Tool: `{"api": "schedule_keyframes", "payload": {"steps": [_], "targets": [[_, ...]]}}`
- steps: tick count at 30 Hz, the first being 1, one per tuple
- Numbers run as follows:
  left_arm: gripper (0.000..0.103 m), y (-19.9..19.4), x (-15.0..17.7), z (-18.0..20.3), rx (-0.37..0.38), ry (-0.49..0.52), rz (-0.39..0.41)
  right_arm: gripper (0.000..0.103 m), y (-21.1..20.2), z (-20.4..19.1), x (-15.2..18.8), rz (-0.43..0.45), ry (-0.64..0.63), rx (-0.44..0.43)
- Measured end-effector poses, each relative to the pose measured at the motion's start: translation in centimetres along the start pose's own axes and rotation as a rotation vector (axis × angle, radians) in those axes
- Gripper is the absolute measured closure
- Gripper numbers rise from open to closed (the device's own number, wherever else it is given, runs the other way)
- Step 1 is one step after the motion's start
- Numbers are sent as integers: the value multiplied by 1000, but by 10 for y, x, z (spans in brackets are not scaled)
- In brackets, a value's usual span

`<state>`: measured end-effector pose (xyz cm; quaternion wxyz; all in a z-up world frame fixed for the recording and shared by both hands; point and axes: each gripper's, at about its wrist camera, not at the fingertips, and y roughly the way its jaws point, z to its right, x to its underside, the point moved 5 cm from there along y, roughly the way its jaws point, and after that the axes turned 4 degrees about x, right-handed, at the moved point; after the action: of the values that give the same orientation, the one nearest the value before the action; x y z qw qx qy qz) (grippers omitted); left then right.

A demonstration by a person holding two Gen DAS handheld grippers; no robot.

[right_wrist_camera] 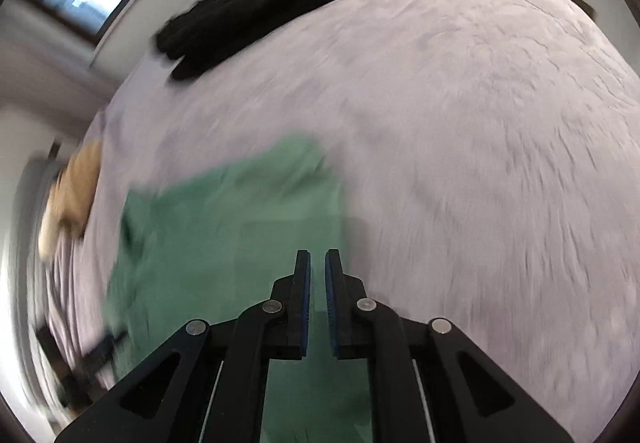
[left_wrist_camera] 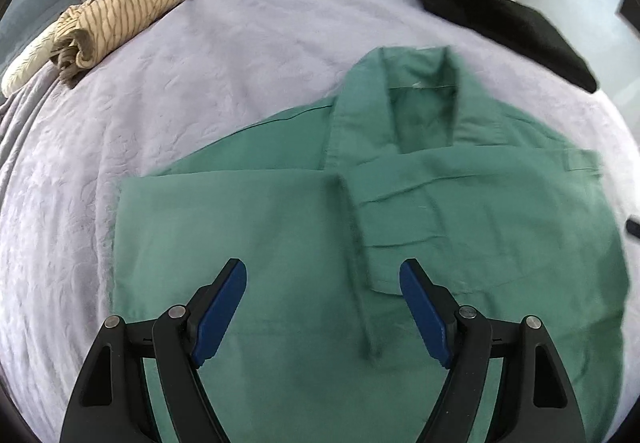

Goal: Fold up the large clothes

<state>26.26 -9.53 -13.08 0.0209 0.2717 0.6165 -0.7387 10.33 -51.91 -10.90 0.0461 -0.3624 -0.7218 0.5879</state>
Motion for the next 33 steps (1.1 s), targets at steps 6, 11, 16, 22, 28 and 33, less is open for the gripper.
{"api": "schedule_keyframes", "payload": {"steps": [6, 11, 16, 22, 28, 33], "targets": [[22, 25, 36, 17, -40, 29, -62, 99, 21, 22, 56, -90, -43, 101], [23, 9, 39, 5, -14, -28, -52, 82, -10, 49, 65, -66, 156, -28], [23, 0, 35, 5, -12, -59, -27, 54, -6, 63, 82, -120, 444, -342], [22, 27, 34, 8, -35, -75, -56, 56, 22, 90, 99, -64, 806, -492], [22, 24, 35, 11, -53, -59, -62, 54, 17, 79, 100, -56, 848, -595], [22, 35, 21, 7, -62, -49, -71, 54, -20, 51, 96, -8, 695, -594]]}}
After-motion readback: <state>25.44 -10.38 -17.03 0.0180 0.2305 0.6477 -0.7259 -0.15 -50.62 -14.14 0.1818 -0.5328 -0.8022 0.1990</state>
